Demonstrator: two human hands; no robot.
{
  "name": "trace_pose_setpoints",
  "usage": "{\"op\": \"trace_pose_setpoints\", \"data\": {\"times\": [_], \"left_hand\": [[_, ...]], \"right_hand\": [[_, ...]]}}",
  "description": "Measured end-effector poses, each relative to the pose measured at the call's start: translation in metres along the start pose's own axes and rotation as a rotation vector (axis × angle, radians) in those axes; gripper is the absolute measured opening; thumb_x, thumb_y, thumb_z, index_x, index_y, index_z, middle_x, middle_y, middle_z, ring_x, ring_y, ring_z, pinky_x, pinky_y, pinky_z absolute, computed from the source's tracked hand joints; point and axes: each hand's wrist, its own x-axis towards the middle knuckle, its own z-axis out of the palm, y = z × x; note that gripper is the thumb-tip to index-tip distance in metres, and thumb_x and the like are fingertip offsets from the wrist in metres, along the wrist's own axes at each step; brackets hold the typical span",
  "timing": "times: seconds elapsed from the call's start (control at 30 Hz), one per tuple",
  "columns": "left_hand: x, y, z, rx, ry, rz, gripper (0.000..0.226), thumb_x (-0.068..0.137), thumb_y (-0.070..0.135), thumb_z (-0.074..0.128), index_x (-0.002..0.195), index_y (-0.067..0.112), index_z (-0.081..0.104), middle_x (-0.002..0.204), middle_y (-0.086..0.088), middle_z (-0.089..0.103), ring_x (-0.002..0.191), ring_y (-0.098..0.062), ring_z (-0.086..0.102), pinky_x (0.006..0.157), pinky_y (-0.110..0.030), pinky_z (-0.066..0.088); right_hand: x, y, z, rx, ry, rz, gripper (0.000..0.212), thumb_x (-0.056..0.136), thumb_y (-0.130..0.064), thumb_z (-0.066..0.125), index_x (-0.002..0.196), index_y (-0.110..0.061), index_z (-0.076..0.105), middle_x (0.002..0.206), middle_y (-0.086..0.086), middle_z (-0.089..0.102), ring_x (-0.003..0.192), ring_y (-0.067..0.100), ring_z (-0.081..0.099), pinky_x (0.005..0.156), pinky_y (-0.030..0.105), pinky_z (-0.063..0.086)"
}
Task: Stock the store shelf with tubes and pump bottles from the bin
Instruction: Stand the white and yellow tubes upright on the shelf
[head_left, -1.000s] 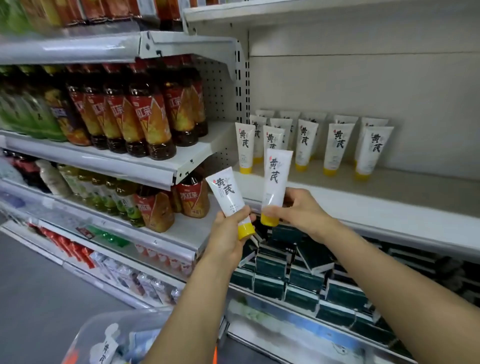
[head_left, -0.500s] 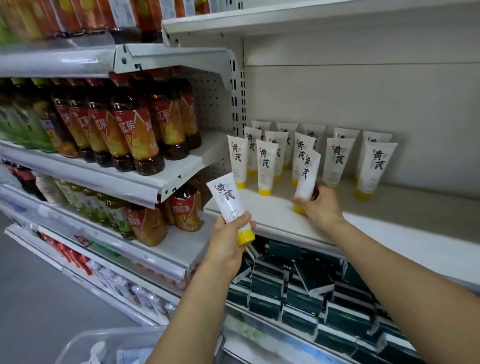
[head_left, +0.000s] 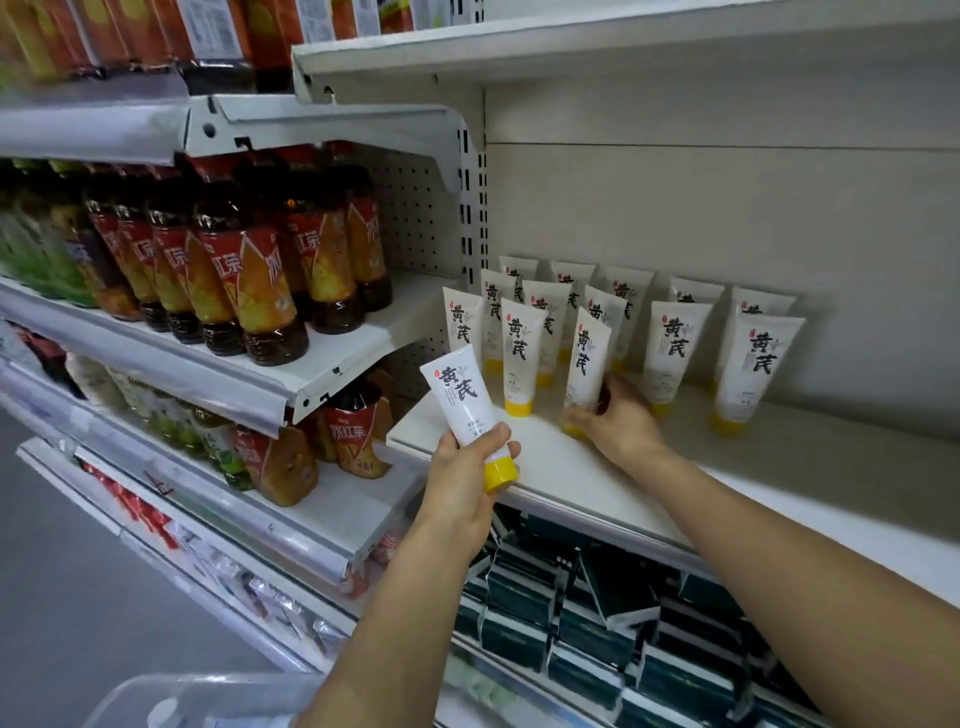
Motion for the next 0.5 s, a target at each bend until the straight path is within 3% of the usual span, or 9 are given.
{"op": "trace_pose_setpoints", "data": {"times": [0.13,0.23,0.5], "left_hand": [[0.0,-0.001,0.003,0.002,0.017,0.01,0.04,0.088,0.004,0.065,0.125,0.011,0.052,0.116,-0.014,0.065,0.086,-0.02,0.066,0.068,-0.031,0.053],[-0.001,-0.001,0.004,0.007,0.021,0.015,0.042,0.088,0.005,0.065,0.127,0.01,0.051,0.118,-0.015,0.064,0.088,-0.02,0.066,0.069,-0.031,0.053],[-0.013,-0.006,0.01,-0.021,-0.04,-0.031,0.029,0.089,0.008,0.065,0.115,0.012,0.054,0.104,-0.012,0.063,0.088,-0.023,0.063,0.072,-0.04,0.057]], "right_hand": [[0.001,0.0,0.0,0.013,0.015,-0.007,0.052,0.078,-0.02,0.078,0.121,-0.01,0.051,0.115,0.007,0.062,0.093,0.018,0.056,0.08,0.024,0.041],[-0.002,0.002,-0.001,0.032,-0.005,-0.007,0.055,0.078,-0.02,0.078,0.124,-0.01,0.049,0.116,0.006,0.061,0.098,0.018,0.057,0.084,0.026,0.043],[-0.014,0.001,-0.011,0.048,-0.022,-0.001,0.054,0.076,-0.019,0.08,0.117,-0.011,0.045,0.102,0.005,0.059,0.091,0.021,0.057,0.076,0.028,0.044]]}}
